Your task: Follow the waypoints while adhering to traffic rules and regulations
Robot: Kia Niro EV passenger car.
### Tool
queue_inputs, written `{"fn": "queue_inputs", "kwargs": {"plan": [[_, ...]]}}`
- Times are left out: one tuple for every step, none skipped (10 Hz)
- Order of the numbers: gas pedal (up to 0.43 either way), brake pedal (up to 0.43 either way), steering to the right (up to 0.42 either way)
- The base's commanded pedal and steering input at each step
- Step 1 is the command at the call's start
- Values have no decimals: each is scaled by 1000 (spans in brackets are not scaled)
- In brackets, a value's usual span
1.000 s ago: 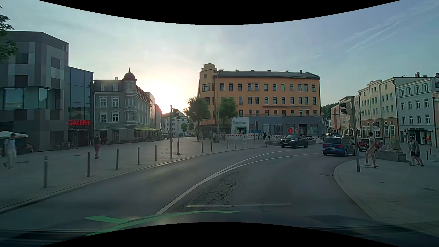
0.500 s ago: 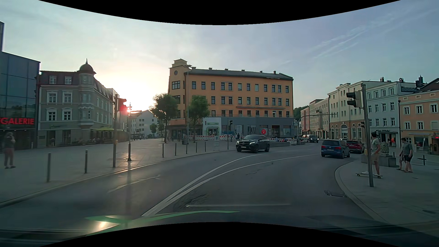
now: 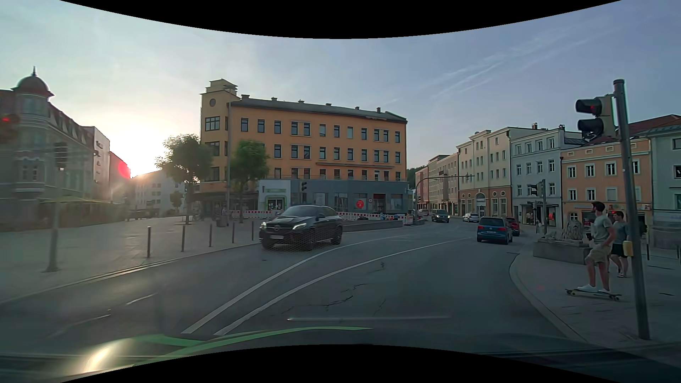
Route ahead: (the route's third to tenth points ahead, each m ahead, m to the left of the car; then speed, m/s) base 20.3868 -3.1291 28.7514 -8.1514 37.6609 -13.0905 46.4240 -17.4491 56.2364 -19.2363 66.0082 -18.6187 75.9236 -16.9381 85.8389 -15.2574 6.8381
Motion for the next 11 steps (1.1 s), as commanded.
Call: {"fn": "queue_inputs", "kwargs": {"plan": [[59,0,206],[59,0,205],[59,0,204],[59,0,204],[59,0,205],[59,0,204],[59,0,203],[67,0,200],[67,0,194],[67,0,182],[79,0,170]]}}
